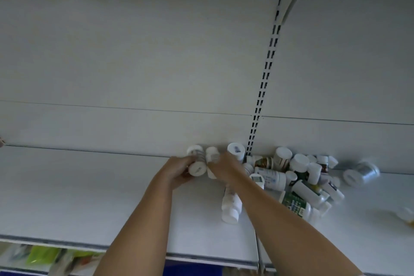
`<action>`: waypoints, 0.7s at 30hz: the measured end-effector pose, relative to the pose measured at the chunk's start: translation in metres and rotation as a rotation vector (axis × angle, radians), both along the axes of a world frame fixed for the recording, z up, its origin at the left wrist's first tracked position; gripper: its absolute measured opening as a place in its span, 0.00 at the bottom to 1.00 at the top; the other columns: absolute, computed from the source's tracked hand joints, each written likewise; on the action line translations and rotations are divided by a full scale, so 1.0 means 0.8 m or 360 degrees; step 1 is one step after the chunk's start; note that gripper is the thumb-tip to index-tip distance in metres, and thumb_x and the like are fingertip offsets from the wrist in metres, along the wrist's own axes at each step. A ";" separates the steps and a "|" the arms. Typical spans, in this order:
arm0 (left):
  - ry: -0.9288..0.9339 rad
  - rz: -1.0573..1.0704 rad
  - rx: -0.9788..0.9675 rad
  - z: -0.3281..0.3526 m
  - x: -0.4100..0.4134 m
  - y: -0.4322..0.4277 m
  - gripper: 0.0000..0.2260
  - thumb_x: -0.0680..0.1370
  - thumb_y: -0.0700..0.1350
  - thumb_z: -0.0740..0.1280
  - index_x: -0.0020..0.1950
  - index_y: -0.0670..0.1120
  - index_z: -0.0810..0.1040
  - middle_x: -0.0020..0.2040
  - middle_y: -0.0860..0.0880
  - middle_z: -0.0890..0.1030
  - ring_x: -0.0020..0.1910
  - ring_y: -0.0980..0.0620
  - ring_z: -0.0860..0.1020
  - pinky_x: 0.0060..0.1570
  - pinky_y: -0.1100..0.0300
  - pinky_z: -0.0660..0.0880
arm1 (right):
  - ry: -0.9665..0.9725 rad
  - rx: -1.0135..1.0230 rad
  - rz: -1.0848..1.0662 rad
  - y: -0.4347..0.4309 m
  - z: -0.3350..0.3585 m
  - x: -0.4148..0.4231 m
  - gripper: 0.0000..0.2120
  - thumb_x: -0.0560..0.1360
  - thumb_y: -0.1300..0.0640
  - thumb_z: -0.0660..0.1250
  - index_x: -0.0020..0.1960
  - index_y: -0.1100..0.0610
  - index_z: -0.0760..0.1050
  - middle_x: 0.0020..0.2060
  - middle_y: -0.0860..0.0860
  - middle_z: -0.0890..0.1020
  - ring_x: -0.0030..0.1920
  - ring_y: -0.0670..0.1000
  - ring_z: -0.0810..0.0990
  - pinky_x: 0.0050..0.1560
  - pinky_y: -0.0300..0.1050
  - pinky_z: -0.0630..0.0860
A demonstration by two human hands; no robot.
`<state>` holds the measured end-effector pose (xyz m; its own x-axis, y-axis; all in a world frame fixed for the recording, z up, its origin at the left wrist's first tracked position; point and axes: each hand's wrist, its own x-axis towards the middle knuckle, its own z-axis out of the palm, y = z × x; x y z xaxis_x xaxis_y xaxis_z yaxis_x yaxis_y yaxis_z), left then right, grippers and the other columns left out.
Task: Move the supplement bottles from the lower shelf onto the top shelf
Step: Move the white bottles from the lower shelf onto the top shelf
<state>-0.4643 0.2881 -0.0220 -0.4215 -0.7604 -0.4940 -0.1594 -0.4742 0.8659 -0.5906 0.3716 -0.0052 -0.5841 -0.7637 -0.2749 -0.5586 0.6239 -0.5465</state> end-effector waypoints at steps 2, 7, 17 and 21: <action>0.0177 0.0002 0.0101 0.016 0.016 0.009 0.08 0.77 0.41 0.69 0.52 0.37 0.79 0.43 0.42 0.81 0.41 0.47 0.80 0.34 0.58 0.79 | -0.0300 -0.0194 -0.0060 0.014 0.017 0.002 0.14 0.75 0.46 0.60 0.47 0.57 0.74 0.40 0.53 0.79 0.41 0.52 0.78 0.41 0.42 0.73; 0.0416 -0.0014 0.0115 0.087 0.063 0.057 0.05 0.78 0.42 0.66 0.49 0.40 0.78 0.42 0.42 0.80 0.41 0.48 0.78 0.43 0.54 0.75 | -0.1761 -0.0704 -0.0390 0.073 0.074 0.025 0.12 0.74 0.58 0.68 0.55 0.62 0.72 0.52 0.59 0.75 0.51 0.55 0.77 0.56 0.48 0.78; 0.0634 -0.0029 -0.0260 0.234 0.153 0.187 0.05 0.79 0.41 0.63 0.50 0.41 0.77 0.39 0.44 0.80 0.33 0.50 0.79 0.34 0.61 0.78 | -0.1811 -0.1059 -0.0269 0.229 0.220 0.113 0.13 0.77 0.54 0.63 0.58 0.60 0.71 0.44 0.58 0.75 0.38 0.53 0.78 0.32 0.43 0.78; 0.0730 -0.0020 -0.0374 0.298 0.173 0.241 0.11 0.80 0.46 0.60 0.52 0.40 0.77 0.38 0.43 0.82 0.34 0.47 0.80 0.38 0.56 0.80 | -0.1722 -0.1265 -0.0265 0.287 0.273 0.131 0.16 0.78 0.53 0.57 0.60 0.62 0.71 0.43 0.59 0.77 0.36 0.54 0.81 0.36 0.45 0.78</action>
